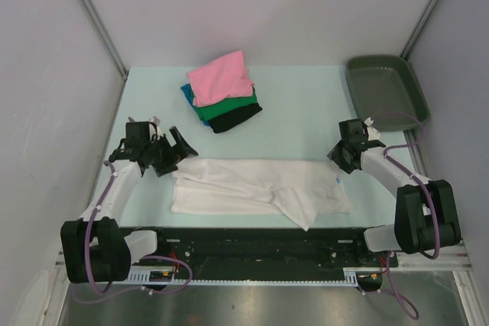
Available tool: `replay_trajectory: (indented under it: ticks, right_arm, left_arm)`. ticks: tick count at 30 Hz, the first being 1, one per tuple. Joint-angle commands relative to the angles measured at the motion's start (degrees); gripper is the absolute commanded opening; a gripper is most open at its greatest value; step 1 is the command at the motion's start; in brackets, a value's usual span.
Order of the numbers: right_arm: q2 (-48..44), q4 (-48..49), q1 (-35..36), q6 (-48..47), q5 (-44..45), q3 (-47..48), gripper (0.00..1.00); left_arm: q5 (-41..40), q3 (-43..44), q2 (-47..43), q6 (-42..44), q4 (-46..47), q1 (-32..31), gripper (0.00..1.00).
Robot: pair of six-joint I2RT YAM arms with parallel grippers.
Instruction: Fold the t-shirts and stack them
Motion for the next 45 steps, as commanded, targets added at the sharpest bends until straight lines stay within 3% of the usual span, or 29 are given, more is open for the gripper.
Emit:
replay_trajectory:
  ticks: [1, 4, 15, 28, 30, 31, 34, 45]
  right_arm:
    - [1.6, 3.3, -0.5, 0.5, -1.5, -0.5, 0.45]
    - [2.6, 3.5, -0.7, 0.5, -1.5, -0.4, 0.38]
    - [-1.7, -0.1, -0.7, -2.0, 1.2, -0.7, 0.43]
    - [-0.1, 2.6, -0.7, -1.1, 0.5, -4.0, 0.39]
    - [0.6, 3.7, -0.8, -1.1, 0.3, -4.2, 0.26]
    - [0.9, 4.1, -0.8, -1.1, -0.1, -4.3, 0.14]
    - [2.0, 6.0, -0.8, -0.8, -1.6, -4.2, 0.0]
    - [2.3, 11.9, -5.1, 0.2, -2.7, -1.6, 0.0]
  left_arm:
    - [1.3, -0.1, 1.3, 1.5, 2.2, -0.1, 0.99]
    - [0.9, -0.3, 1.2, 1.7, 2.5, -0.1, 0.99]
    - [1.4, -0.5, 2.5, 1.9, 3.3, -0.1, 0.99]
    - [1.6, -0.4, 2.1, 2.0, 3.1, -0.1, 0.99]
    - [1.5, -0.4, 2.2, 2.1, 3.0, -0.1, 0.99]
    - [1.5, -0.4, 2.3, 2.1, 3.0, -0.1, 0.99]
    - [1.6, -0.3, 2.4, 2.0, 3.0, -0.1, 0.99]
    - [0.6, 0.5, 2.7, 2.8, 2.2, -0.1, 0.99]
